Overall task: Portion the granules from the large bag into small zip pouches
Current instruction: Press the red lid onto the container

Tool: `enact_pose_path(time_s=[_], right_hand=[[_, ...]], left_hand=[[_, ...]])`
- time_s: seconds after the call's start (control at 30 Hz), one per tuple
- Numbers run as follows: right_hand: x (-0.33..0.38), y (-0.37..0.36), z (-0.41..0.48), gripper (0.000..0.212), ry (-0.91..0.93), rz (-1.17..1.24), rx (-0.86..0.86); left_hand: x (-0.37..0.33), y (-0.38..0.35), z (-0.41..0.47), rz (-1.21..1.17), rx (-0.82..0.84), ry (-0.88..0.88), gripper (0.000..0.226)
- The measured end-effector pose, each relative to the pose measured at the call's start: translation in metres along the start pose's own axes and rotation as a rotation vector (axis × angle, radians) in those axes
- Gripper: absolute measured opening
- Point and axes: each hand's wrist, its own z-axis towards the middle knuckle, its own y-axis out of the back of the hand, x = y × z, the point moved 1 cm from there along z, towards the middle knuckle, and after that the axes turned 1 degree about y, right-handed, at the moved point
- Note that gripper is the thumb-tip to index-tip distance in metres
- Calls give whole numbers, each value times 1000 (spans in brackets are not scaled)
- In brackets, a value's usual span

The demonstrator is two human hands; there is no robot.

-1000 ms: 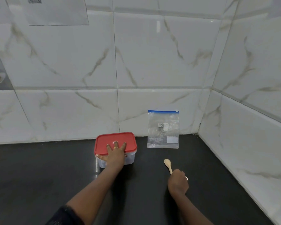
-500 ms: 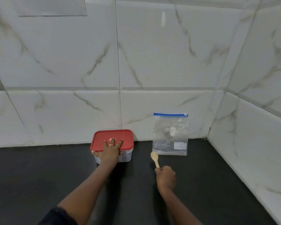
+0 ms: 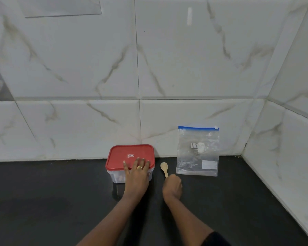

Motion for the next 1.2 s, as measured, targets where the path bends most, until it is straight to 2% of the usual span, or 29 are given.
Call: enact_pose_path(time_s=[0.23,0.5,0.57,0.63,0.7,0.8,0.87,0.93,1.03,1.13,1.2], right_hand=[[0,-14,2,30,116,-176,-10],[1,-3,5,28,129,-191,-29],[-5,7,9,26,119,-172,-60],[-15,19,14,23,101,-131,-102],[-27,33,21,23,52,-57,-145],[-49,53,35,25,-44,91,-213],[-65,64,44,34,-97,208,-228],[-77,73,54,42,-154,293,-223],[-88,80,74,55,-222,324,-153],[-92,81,93,62,-274,358,-110],[-97,79,103,62,-265,372,-76]], left_hand=[[-10,2,5,-55,52,49,51],[-23,2,5,-88,40,69,47],[-29,1,6,-105,-5,59,46],[-38,3,7,-126,-36,16,50],[-48,-1,8,-145,-45,-76,64],[-72,-6,9,-417,48,-211,73],[-88,-2,7,-628,170,-120,68],[-100,-2,11,-798,338,53,63],[-116,-9,28,-977,466,279,62],[-127,-19,42,-985,512,435,57],[-133,-27,46,-977,520,478,56]])
